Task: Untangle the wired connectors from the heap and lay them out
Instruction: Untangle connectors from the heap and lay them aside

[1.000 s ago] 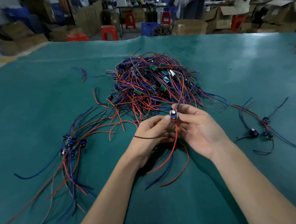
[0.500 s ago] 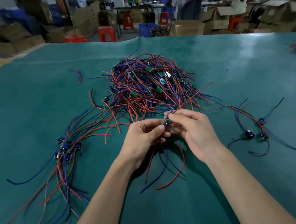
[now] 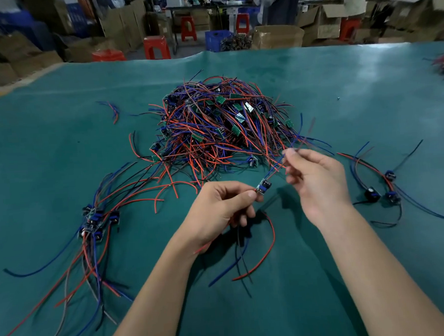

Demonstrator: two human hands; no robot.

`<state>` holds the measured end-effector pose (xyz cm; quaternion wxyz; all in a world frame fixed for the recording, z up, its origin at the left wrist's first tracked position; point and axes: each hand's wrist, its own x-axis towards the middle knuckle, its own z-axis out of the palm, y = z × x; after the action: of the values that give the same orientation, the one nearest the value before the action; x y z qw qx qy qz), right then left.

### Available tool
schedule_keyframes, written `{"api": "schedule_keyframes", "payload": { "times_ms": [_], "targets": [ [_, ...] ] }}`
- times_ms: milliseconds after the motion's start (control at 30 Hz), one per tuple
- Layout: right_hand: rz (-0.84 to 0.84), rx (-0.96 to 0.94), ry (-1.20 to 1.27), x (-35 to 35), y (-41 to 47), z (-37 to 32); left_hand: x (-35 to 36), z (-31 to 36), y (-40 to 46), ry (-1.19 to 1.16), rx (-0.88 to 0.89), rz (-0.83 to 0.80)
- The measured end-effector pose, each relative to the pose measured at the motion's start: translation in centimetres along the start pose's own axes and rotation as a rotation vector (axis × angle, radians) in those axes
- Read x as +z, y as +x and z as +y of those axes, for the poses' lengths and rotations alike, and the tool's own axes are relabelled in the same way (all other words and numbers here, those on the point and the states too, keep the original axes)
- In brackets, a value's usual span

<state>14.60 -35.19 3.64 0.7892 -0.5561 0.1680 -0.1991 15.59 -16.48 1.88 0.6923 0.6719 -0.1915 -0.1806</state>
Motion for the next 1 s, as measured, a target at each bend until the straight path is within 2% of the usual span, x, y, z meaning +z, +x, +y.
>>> {"api": "schedule_keyframes", "payload": {
  "times_ms": [133,233,300,433,467,533,733,833,933,1000],
  "targets": [
    [0.222,-0.010,0.265,-1.8,1.2,-1.4,0.1,0.0,0.0,-0.076,-0.017,0.054],
    [0.240,0.004,0.213,-1.5,0.8,-1.1,0.1,0.0,0.2,-0.184,0.005,0.161],
    [0.114,0.045,0.078,-0.1,-0.3,0.0,0.1,0.0,0.3,-0.229,0.018,0.206],
    [-0.295,-0.012,-0.255,2.4,-2.7,2.0,0.2,0.1,0.3,-0.232,0.023,0.221],
    [-0.355,-0.058,-0.302,2.6,-3.0,2.2,0.2,0.1,0.2,-0.219,0.022,0.213],
    [-0.368,-0.144,-0.356,2.4,-2.9,2.1,0.1,0.1,0.2,-0.182,0.017,0.187],
    [-0.161,-0.253,-0.302,1.6,-1.7,1.2,0.2,0.2,0.1,-0.094,0.005,0.078],
    [0.038,-0.300,-0.178,0.7,-0.9,0.0,0.2,0.2,0.0,-0.051,0.004,0.012],
    [0.266,-0.443,-0.071,-0.3,-0.8,-2.2,0.3,0.2,-0.1,-0.025,0.014,-0.044],
    [0.351,-0.538,-0.018,-0.1,-1.4,-3.9,0.2,0.1,-0.1,-0.004,0.023,-0.021]
  ]
}}
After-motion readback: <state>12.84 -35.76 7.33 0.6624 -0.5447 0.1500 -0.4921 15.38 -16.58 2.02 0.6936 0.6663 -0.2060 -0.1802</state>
